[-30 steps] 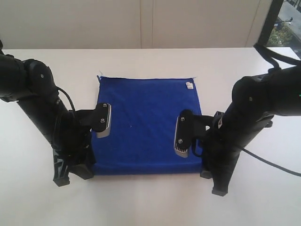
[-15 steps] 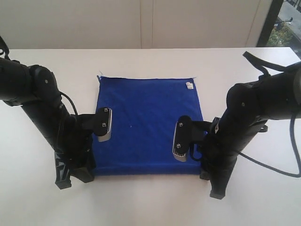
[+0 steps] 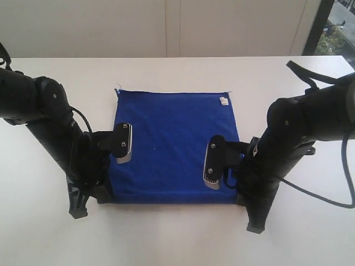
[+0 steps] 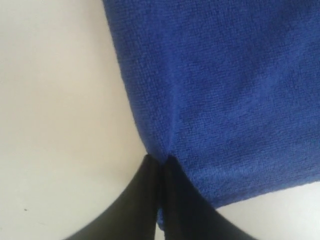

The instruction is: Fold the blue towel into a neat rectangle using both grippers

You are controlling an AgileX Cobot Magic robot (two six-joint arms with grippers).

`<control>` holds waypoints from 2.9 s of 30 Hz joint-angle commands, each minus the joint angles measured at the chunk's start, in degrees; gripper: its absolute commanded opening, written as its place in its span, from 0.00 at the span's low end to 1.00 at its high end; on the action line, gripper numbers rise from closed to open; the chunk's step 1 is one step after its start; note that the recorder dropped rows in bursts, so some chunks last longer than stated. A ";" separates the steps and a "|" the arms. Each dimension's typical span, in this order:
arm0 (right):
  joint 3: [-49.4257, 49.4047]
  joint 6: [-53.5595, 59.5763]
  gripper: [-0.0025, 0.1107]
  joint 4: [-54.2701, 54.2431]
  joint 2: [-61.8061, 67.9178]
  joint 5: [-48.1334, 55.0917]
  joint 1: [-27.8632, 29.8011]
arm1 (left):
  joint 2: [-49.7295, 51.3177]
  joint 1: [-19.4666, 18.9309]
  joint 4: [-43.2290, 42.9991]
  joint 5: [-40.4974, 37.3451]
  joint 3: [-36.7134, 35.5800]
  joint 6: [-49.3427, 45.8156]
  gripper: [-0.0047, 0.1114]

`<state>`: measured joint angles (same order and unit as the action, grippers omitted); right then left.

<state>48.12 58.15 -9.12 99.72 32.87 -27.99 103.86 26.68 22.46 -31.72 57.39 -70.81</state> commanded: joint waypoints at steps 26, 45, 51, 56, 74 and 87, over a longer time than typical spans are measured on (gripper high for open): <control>0.74 2.06 0.02 -3.87 -12.25 8.34 0.04 | -8.19 0.28 -0.97 -19.10 3.00 11.21 0.04; 2.66 0.02 0.02 3.56 -12.14 -12.95 0.04 | -8.24 0.28 -12.35 -6.18 8.31 22.69 0.04; 2.66 -0.95 0.02 3.81 -12.14 -16.95 1.39 | -8.24 0.28 -12.35 -0.45 8.31 23.57 0.04; 2.66 -1.62 0.02 3.81 -12.14 -19.31 3.50 | -8.24 0.28 -12.75 5.48 8.39 24.99 0.04; 15.52 -1.62 0.02 3.81 4.63 -26.99 4.03 | -1.71 -2.64 -12.75 14.65 16.44 27.82 0.04; 18.79 -1.87 0.02 3.59 10.66 -29.68 6.50 | 1.64 -6.67 -12.77 18.49 17.51 27.41 0.04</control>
<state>66.63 56.73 -5.48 109.87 5.09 -22.02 105.23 20.18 9.36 -13.87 74.62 -43.57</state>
